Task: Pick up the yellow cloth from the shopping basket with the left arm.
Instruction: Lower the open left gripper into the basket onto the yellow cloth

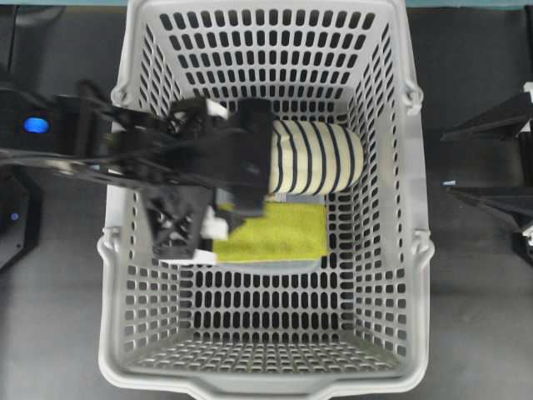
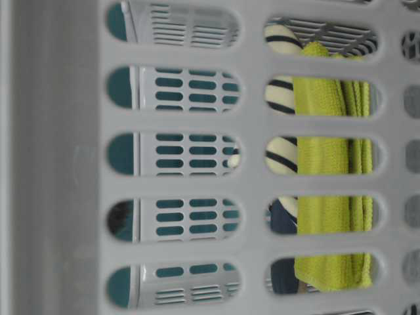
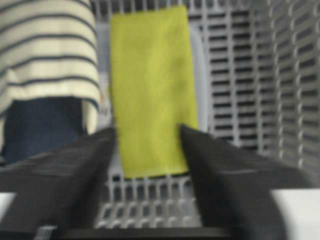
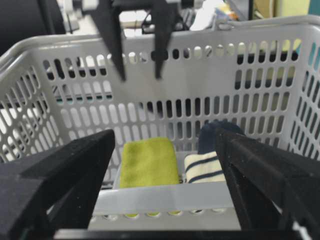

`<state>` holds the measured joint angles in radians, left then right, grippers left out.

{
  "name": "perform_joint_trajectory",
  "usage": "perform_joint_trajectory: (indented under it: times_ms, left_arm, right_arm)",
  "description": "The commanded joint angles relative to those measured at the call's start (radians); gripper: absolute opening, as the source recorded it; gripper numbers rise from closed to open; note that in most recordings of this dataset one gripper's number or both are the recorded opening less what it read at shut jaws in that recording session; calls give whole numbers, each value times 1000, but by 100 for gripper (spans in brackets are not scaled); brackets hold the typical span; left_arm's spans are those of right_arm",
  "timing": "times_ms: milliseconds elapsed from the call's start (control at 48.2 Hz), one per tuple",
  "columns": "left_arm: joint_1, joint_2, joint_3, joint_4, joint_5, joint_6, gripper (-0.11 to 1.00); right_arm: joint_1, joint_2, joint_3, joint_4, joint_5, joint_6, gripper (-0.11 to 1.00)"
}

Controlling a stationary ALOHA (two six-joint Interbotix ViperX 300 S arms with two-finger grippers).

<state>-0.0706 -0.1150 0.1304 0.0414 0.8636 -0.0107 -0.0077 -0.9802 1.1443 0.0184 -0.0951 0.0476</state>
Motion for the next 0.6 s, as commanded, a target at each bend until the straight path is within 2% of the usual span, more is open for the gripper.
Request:
perform_joint_trajectory:
  times_ms: [0, 83, 145, 581]
  left_arm:
    - [-14, 52, -77, 5, 52, 8, 65]
    - [-15, 107, -104, 3, 63, 14, 84]
    - [-15, 143, -117, 3, 61, 2, 90]
    - [-12, 299, -94, 5, 54, -12, 89]
  right_arm:
    - [-2, 5, -25, 2, -6, -3, 77]
    - [-2, 2, -25, 2, -8, -3, 77]
    - [-2, 2, -25, 2, -9, -3, 77]
    - [-2, 2, -21, 2, -12, -3, 77]
